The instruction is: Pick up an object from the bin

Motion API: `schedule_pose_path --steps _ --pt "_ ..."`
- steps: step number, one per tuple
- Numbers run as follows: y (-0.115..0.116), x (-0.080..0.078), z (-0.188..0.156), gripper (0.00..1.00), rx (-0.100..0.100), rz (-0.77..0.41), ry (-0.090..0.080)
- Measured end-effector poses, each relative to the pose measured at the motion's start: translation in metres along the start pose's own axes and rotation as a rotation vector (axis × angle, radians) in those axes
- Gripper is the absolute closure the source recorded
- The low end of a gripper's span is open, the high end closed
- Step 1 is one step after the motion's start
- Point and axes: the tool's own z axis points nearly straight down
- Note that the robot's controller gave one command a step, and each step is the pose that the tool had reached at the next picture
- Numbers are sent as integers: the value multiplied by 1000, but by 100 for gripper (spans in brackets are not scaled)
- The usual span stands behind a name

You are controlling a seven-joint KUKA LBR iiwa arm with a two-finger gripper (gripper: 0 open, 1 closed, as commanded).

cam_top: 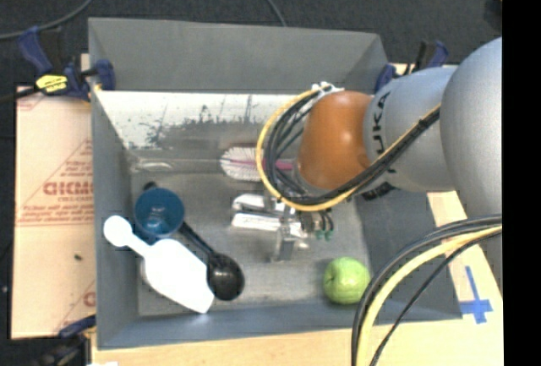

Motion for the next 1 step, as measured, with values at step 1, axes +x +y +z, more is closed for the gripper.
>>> schedule_pose_path --steps 1 --pt "-5 3 -1 100 -3 72 5"
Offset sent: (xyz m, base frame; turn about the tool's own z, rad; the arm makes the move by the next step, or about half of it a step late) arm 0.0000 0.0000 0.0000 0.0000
